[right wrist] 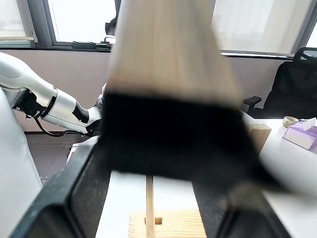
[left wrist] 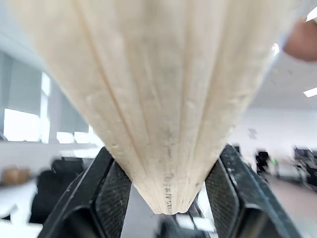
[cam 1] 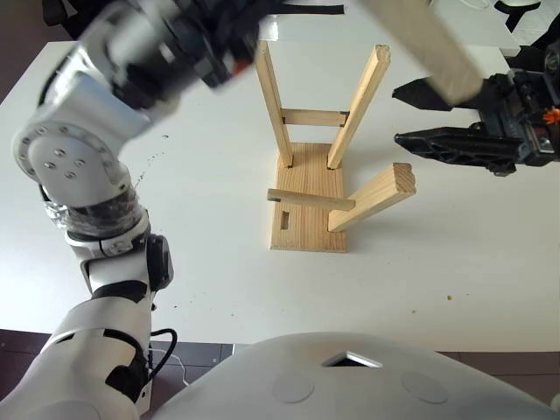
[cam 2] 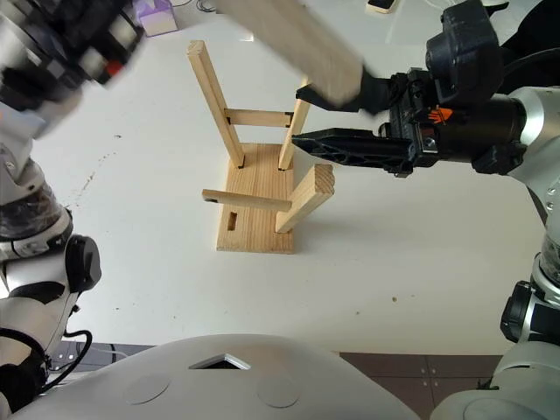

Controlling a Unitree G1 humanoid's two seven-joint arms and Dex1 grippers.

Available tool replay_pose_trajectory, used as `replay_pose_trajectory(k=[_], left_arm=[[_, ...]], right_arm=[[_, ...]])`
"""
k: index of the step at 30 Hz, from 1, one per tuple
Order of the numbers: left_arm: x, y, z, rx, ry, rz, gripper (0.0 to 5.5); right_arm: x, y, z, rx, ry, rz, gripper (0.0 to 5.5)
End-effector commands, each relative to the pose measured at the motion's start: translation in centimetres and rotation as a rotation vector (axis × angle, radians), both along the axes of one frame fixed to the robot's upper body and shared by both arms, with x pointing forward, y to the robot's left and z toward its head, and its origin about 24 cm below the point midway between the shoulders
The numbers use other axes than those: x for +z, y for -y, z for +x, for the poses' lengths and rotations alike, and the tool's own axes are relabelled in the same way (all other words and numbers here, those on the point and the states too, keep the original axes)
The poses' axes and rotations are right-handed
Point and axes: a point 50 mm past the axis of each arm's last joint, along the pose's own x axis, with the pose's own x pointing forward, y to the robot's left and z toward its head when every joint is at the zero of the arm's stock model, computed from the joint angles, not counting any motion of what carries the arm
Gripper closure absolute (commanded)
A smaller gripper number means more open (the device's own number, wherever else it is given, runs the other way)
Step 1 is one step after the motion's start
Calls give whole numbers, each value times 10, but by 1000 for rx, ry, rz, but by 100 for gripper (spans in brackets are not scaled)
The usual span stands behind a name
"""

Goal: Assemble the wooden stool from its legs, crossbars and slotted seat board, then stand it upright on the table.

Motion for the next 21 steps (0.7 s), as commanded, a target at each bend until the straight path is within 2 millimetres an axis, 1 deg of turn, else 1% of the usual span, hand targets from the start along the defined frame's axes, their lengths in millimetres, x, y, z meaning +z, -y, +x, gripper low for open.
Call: replay_pose_trajectory(k=[1, 3, 5, 8, 9, 10, 13, 14, 15, 16, 18, 20, 21], left_arm=[[6, -11, 5, 62, -29, -33, 347], [-2, -31, 6, 156, -11, 88, 347], [-12, -54, 2, 233, 8, 261, 347], [-20, -85, -5, 321, 34, 446, 347], [-24, -91, -8, 334, 38, 498, 347], [-33, -95, -13, 343, 49, 564, 347], [-73, -107, -18, 356, 44, 757, 347], [-89, -111, -18, 354, 47, 819, 347], [-107, -111, -18, 333, 30, 871, 347], [-121, -109, -17, 330, 50, 913, 347], [-148, -100, -23, 261, 122, 947, 347], [-165, -94, -31, 210, 171, 943, 347], [-169, -93, -32, 206, 175, 933, 347]], right_arm=[[3, 8, 1, -66, 10, 35, 302], [-1, 26, 2, -168, -1, 31, 302], [-14, 55, -4, -313, -32, -8, 302], [-45, 96, -23, -518, -102, -93, 302], [-55, 105, -30, -560, -133, -119, 302], [-68, 112, -38, -594, -157, -171, 302], [-93, 119, -54, -619, -214, -286, 302], [-100, 118, -57, -609, -211, -345, 302], [-107, 114, -59, -584, -217, -382, 302], [-112, 111, -61, -562, -214, -409, 302], [-114, 103, -59, -521, -203, -422, 302], [-114, 98, -55, -488, -191, -429, 302], [-114, 97, -53, -478, -188, -432, 302]])
